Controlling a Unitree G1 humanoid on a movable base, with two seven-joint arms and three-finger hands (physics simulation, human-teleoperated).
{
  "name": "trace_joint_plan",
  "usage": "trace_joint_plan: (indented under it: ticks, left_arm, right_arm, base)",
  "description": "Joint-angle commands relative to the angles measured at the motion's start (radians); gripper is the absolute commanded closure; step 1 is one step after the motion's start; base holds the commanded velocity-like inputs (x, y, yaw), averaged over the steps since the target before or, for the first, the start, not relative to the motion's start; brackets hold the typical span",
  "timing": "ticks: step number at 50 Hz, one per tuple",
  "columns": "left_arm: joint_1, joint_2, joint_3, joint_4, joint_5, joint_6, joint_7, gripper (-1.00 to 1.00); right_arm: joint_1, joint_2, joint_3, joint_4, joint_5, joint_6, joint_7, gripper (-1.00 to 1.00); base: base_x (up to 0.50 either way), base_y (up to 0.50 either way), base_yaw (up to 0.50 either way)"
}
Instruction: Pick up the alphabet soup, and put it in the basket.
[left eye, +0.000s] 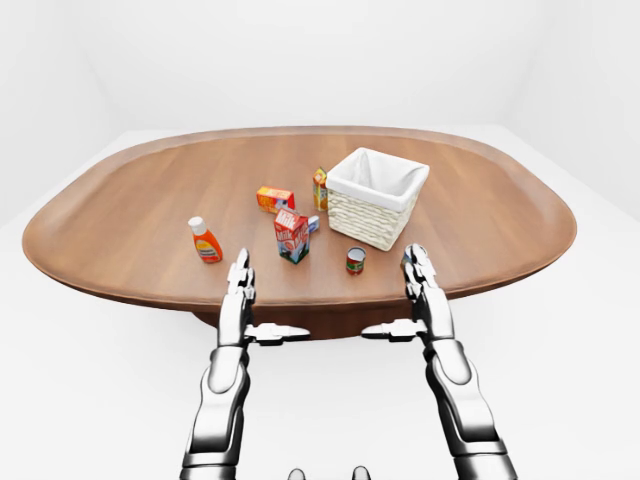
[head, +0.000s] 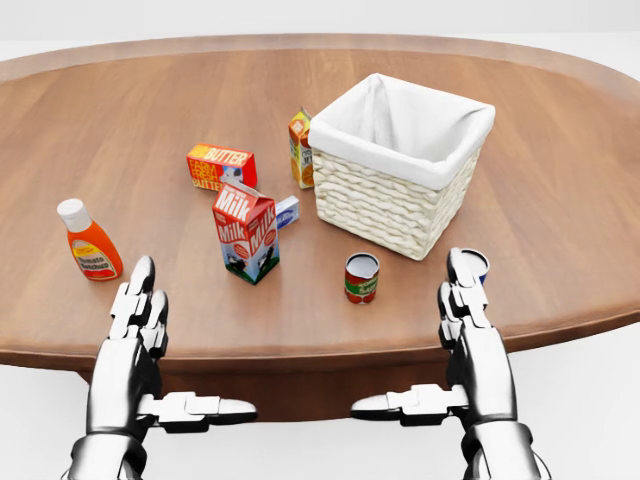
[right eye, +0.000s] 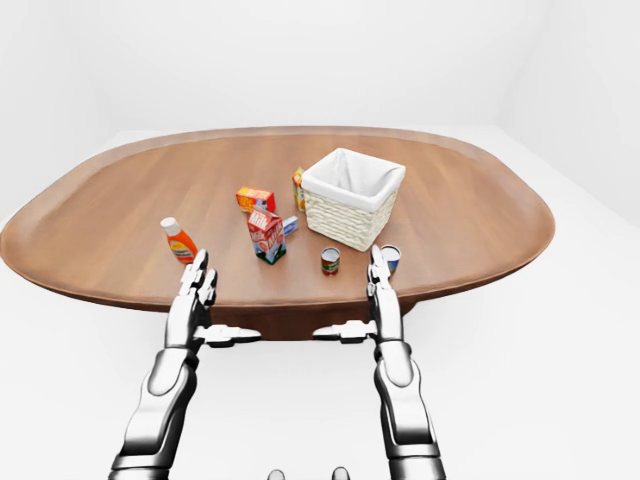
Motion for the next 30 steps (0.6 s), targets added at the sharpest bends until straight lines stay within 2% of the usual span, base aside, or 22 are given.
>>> trace_joint_plan:
  ticks: [1,6,8,16,18,22,30]
  left_arm:
    - [0.0,0.013,0.021,0.012,0.004,-0.023,-0.018,-1.0]
    - [0.002,0.014,0.025,-0.005,0.003,-0.012,-0.018,-1.0]
    - [-0.001,0.014,0.026,0.004,0.004,-0.019,-0.018,-1.0]
    - [0.0,0.015,0.029,-0.009,0.005,-0.014,-0.015,-1.0]
    - [0.002,0.016,0.032,-0.023,0.004,-0.01,-0.015,-1.0]
    - [0.004,0.017,0.034,-0.036,0.006,-0.008,-0.015,-1.0]
    - [0.013,0.018,0.037,-0.076,0.01,-0.004,-0.015,-1.0]
  right_arm:
    - [0.003,-0.01,-0.013,0.003,-0.017,-0.016,0.026,-1.0]
    - [0.006,-0.009,-0.011,-0.01,-0.02,-0.012,0.029,-1.0]
    - [0.01,-0.008,-0.009,-0.022,-0.019,-0.02,0.034,-1.0]
    - [0.016,-0.008,-0.005,-0.04,-0.03,-0.018,0.035,-1.0]
    - [0.026,-0.007,-0.006,-0.08,-0.028,0.002,0.036,-1.0]
    - [0.038,-0.007,0.002,-0.13,-0.047,0.023,0.032,-1.0]
    - [0.045,-0.005,0.004,-0.169,-0.057,0.041,0.033,-1.0]
  base:
    - [0.0,0.0,0.0]
    - [0.0,0.0,0.0]
    - [0.0,0.0,0.0]
    - [0.0,0.0,0.0]
    - [0.0,0.0,0.0]
    - [0.0,0.0,0.0]
    - [0.0,0.0,0.0]
